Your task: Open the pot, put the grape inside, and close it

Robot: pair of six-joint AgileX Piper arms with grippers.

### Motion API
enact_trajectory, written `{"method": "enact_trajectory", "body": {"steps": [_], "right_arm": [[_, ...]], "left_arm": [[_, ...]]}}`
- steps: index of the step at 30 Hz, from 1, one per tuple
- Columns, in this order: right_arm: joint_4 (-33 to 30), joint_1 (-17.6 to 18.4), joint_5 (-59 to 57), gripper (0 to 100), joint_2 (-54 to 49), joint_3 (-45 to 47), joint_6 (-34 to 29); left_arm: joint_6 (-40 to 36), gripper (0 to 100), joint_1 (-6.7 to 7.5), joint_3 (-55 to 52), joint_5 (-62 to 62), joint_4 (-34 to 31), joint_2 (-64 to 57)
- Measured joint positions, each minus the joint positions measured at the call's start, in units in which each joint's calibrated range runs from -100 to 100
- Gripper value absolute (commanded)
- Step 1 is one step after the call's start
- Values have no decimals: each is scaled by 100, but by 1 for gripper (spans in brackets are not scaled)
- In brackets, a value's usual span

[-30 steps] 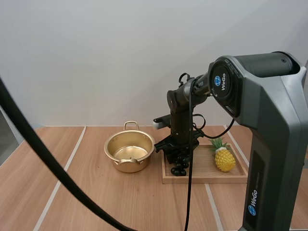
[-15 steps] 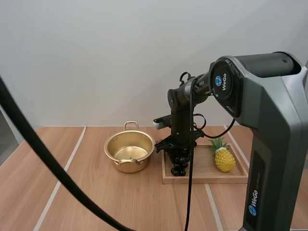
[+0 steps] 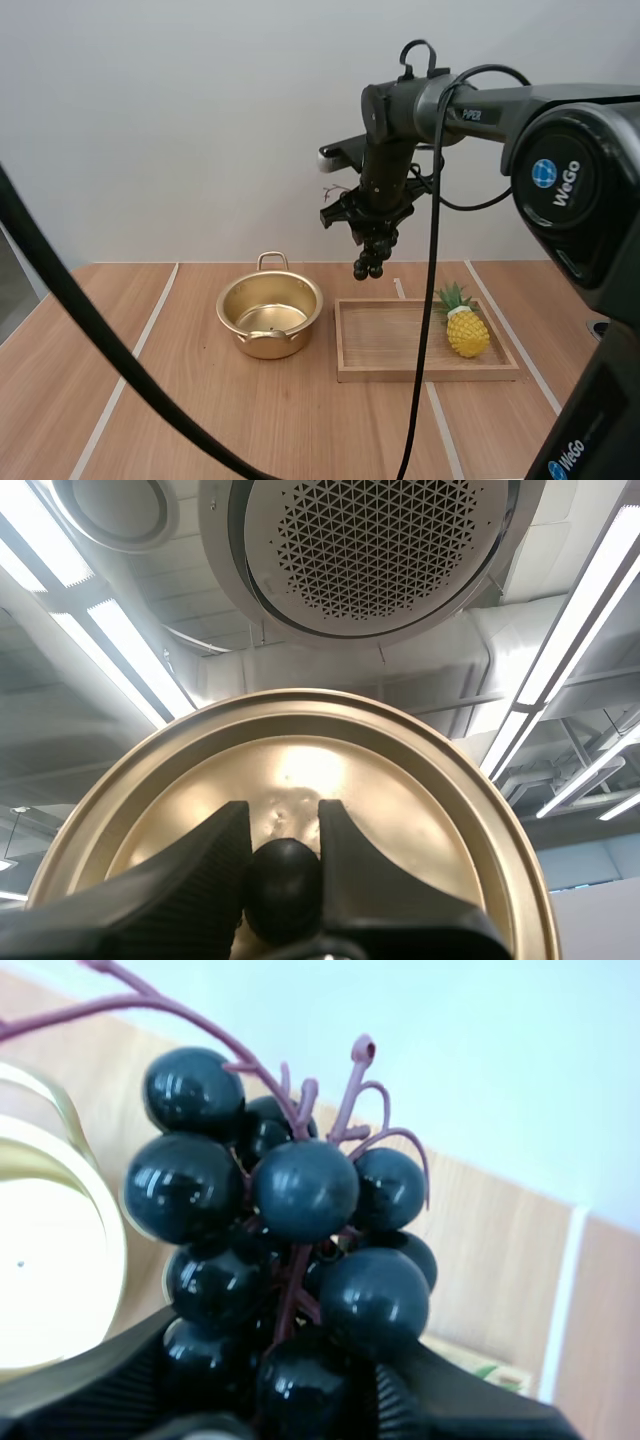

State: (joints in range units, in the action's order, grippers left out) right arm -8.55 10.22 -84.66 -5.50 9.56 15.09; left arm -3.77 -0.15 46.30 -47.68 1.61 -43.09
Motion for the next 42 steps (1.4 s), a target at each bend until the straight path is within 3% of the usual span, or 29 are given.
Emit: {"method": "enact_trajectory", "body": {"steps": [4,18,23,30,34,42], "right_arm": [[12,0,-22,0,-249,-195,0],[2413,35,-504,0,-491,-564,2036],[2705,317,-681,0,-491,-564,2342],[2557,911,-735,0,-402,-579,2273],[1991,1115,-735,0,-65,-594,1980],[823,1177,-308,0,688,-594,1579]], "left_arm": [[0,0,0,0,0,-38,0],[30,0,0,0,-397,-561,-93],[30,0,0,0,-553,-631,-141],[30,0,0,0,-584,-857,-141],[30,0,0,0,-591,-867,-151],[30,0,0,0,-613,-878,-319]]}}
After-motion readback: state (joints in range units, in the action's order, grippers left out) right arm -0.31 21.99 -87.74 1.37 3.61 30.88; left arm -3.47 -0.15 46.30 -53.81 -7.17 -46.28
